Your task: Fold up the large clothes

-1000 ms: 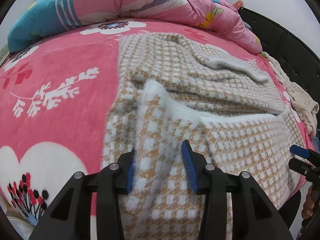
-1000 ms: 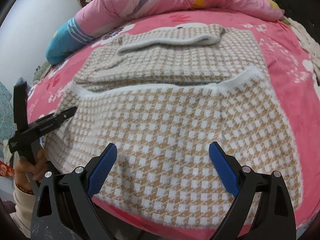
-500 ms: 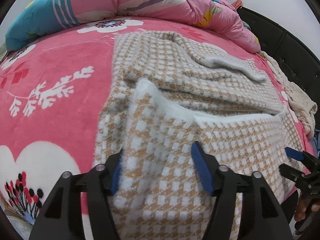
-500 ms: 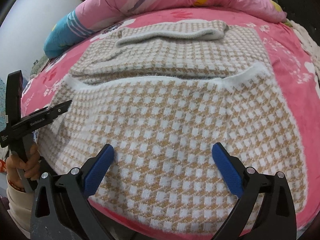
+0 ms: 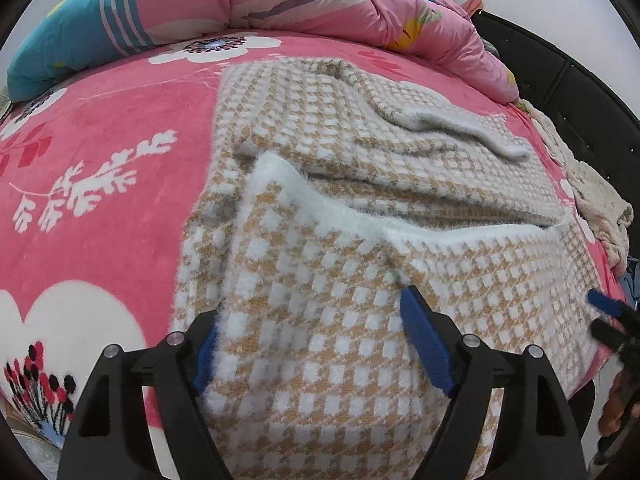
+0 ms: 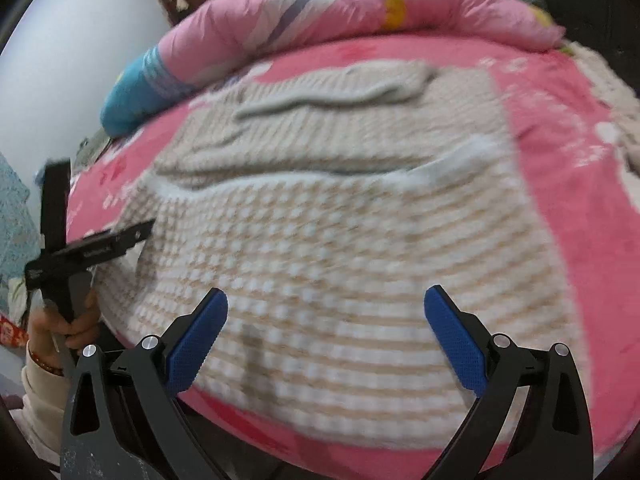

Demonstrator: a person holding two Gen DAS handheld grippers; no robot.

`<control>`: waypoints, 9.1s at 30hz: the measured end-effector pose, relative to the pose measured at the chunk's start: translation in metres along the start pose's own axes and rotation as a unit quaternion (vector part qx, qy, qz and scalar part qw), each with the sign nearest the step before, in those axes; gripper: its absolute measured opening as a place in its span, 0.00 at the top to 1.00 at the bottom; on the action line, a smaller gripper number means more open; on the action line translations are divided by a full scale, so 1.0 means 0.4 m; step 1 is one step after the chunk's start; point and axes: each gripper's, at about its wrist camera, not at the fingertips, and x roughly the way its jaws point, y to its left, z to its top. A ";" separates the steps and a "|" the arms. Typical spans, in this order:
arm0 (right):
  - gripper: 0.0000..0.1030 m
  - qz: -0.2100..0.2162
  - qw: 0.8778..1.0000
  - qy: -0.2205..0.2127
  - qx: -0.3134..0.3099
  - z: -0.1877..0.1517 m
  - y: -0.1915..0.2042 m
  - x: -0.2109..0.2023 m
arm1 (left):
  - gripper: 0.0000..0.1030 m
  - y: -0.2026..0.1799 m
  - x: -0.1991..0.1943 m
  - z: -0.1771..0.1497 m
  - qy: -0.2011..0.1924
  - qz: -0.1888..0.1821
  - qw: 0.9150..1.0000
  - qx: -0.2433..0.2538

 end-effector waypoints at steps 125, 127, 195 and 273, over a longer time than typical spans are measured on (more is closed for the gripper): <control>0.63 0.004 0.998 0.014 0.069 0.542 -0.282 0.360 | 0.70 0.137 0.179 0.505 -0.040 0.037 0.998 -0.001; 0.51 0.016 0.997 -0.007 0.080 0.533 -0.299 0.313 | 0.55 0.157 0.122 0.514 -0.082 0.033 0.996 -0.015; 0.36 -0.056 0.997 -0.004 0.054 -0.016 -0.132 0.085 | 0.36 0.055 0.017 0.001 -0.060 -0.073 0.995 -0.015; 0.08 -0.145 0.984 -0.097 -0.018 -0.057 0.156 -0.132 | 0.05 -0.232 -0.223 -0.098 -0.073 0.099 0.992 0.024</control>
